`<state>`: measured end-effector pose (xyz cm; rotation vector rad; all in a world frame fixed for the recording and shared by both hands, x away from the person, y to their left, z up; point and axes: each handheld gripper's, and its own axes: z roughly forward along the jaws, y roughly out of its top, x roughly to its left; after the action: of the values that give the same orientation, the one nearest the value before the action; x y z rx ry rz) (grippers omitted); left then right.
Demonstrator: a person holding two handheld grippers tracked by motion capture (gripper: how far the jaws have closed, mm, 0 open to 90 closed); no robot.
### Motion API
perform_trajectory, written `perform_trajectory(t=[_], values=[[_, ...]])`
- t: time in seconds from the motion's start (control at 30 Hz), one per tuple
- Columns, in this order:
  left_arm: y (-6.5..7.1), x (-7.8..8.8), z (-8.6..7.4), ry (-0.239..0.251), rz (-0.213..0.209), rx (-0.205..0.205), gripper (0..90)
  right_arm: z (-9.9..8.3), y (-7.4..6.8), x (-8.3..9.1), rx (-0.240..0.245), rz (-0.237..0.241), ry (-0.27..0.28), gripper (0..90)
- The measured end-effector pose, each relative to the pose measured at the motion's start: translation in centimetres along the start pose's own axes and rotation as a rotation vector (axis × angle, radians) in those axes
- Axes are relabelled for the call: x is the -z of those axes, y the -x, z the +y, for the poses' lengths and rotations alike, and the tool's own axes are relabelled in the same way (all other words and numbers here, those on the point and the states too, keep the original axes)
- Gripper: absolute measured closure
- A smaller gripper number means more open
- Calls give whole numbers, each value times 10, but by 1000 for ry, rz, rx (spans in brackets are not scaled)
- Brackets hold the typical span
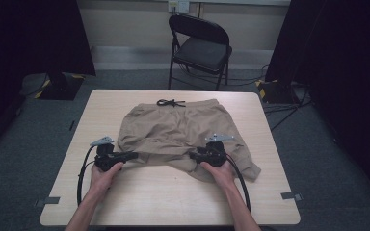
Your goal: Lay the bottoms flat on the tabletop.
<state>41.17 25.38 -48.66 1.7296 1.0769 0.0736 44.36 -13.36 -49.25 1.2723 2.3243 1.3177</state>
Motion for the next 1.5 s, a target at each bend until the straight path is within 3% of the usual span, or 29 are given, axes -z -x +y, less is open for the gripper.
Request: perform_trajectory(t=[0.03,0.1,0.17,0.3,0.37,0.4,0.57,0.77,0.87,1.13,1.2,1.3,1.4,1.5], values=[[-1,0,0,4,-3,7,852,-2,-2,-7,18,-17,-28,533],[-1,1,0,2,0,9,852,-2,-3,-8,27,-27,-20,560],[-1,1,0,4,0,11,849,-2,-4,-8,33,-38,-21,664],[-2,5,0,14,8,10,849,-1,-5,-2,19,-3,-2,818],[-4,8,1,26,11,20,849,1,-5,4,6,23,23,835],[-4,8,1,26,11,20,850,1,-5,4,6,23,23,835],[1,22,2,40,11,2,849,6,-19,27,22,123,73,827],[10,40,2,56,13,-36,850,2,-40,44,54,192,89,833],[10,54,-2,86,-7,-31,851,-1,-50,49,56,225,94,835],[13,84,-11,105,17,-55,860,-6,-81,57,102,300,87,836],[15,95,-13,102,30,-83,860,-7,-89,57,119,319,78,836],[17,113,-20,135,-7,-67,859,-11,-101,57,130,345,66,836],[22,132,-25,141,21,-93,861,-16,-115,60,129,390,67,835],[28,145,-30,143,17,-111,861,-24,-125,60,138,410,52,836]])
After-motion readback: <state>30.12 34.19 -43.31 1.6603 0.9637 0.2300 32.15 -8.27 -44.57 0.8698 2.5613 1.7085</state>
